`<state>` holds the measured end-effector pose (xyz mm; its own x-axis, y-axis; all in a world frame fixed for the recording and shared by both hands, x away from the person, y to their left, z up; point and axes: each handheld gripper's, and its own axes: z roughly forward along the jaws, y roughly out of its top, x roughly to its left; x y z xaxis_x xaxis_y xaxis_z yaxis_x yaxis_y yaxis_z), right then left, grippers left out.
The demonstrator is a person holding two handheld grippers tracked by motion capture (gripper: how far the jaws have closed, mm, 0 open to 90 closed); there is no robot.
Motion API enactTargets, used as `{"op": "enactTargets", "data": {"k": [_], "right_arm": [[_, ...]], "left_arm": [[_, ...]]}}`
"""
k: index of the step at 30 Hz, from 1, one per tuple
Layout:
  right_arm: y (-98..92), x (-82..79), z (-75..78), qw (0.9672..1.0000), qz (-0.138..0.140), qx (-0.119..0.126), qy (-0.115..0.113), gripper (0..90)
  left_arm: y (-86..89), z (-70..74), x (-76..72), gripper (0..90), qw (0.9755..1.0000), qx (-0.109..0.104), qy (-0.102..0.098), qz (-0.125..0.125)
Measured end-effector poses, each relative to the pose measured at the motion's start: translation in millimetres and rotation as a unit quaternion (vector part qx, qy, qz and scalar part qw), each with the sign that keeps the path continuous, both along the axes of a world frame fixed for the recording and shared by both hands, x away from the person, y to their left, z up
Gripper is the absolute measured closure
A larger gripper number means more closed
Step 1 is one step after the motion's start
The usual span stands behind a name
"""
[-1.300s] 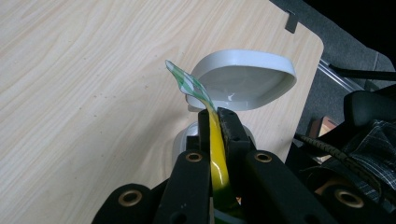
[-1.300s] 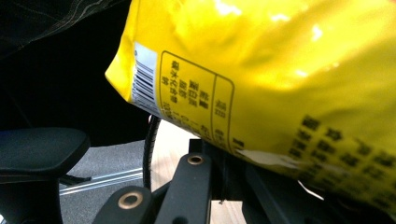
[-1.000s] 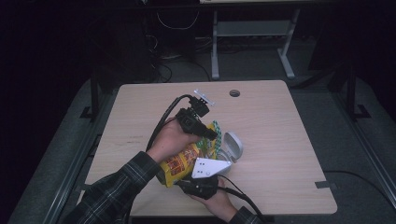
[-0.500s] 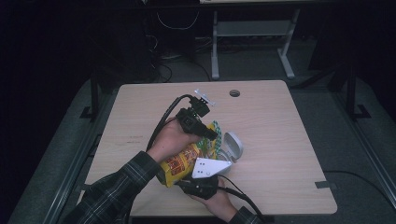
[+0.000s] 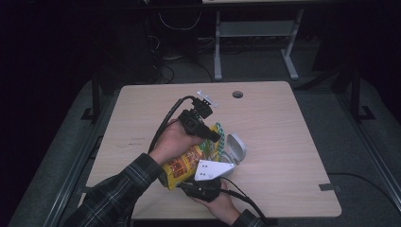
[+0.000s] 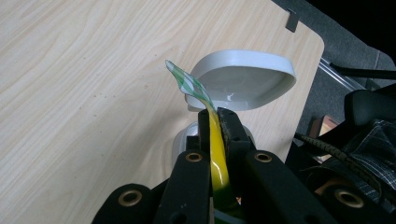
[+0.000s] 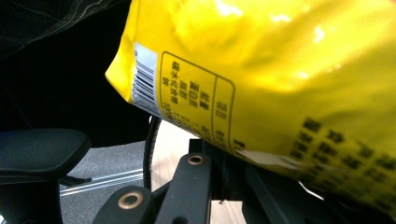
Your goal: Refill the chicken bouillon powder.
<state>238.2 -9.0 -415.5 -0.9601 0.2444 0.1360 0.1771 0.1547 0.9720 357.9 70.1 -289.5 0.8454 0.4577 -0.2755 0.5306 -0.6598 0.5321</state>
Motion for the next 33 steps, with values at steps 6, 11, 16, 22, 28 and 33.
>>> {"op": "enactTargets", "data": {"k": [6,11,16,22,28,33], "right_arm": [[-0.1,0.0,0.0,1.0,0.0,0.0,0.0,90.0],[-0.2,0.1,0.0,1.0,0.0,0.0,0.0,90.0],[-0.2,0.1,0.1,1.0,0.0,0.001,0.0,90.0],[-0.3,0.1,0.1,1.0,0.001,0.001,0.001,90.0],[-0.5,0.1,0.4,1.0,0.001,0.002,0.001,90.0],[-0.6,-0.2,0.7,1.0,0.001,0.002,0.001,90.0]], "left_arm": [[-0.1,0.2,0.1,89.7,1.0,0.001,-0.001,-0.001],[-0.3,0.2,0.3,89.7,1.0,0.002,-0.001,-0.002],[-0.4,0.3,0.2,89.7,1.0,0.002,-0.001,-0.003],[-0.6,0.1,0.4,89.7,1.0,0.003,-0.001,-0.003],[-1.9,0.4,0.5,89.7,1.0,0.005,0.001,-0.002],[-3.0,0.7,0.3,89.7,1.0,0.007,0.0,-0.003]]}}
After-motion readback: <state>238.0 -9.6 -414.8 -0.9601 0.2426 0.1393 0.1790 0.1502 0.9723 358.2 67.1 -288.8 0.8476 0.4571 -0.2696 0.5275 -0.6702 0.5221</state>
